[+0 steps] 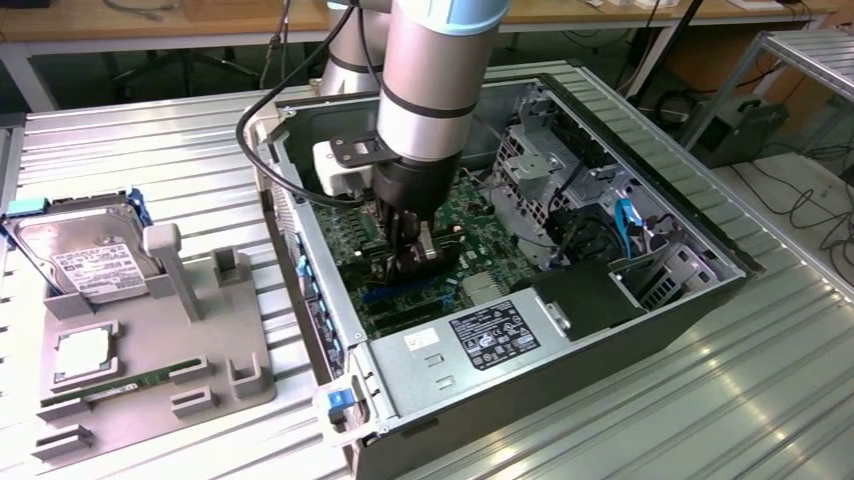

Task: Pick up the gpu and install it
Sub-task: 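Insert the gpu into the slot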

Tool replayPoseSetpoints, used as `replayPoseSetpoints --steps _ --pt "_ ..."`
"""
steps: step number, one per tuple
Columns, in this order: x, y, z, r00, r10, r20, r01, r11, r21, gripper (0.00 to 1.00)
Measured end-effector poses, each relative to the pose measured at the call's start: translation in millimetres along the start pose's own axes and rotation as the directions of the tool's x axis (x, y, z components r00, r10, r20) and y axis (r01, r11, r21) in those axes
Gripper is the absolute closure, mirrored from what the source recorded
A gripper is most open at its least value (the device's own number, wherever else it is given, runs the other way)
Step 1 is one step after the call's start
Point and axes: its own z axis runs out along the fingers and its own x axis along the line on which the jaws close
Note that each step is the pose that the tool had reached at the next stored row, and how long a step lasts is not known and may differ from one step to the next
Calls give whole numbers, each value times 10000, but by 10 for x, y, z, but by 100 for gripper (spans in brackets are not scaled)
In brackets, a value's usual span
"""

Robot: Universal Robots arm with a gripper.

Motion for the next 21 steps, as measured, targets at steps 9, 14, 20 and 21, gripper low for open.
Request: replayPoseSetpoints --steps 9,14,20,21 --pt "-4 -26 7 10000 -5 1 5 10000 -21 74" --pt "-5 -33 8 10000 -5 31 5 10000 -27 74" --pt "-4 -33 8 9999 -111 33 111 9999 -25 74" --pt "-4 -33 8 9998 -176 31 176 9998 -23 74"
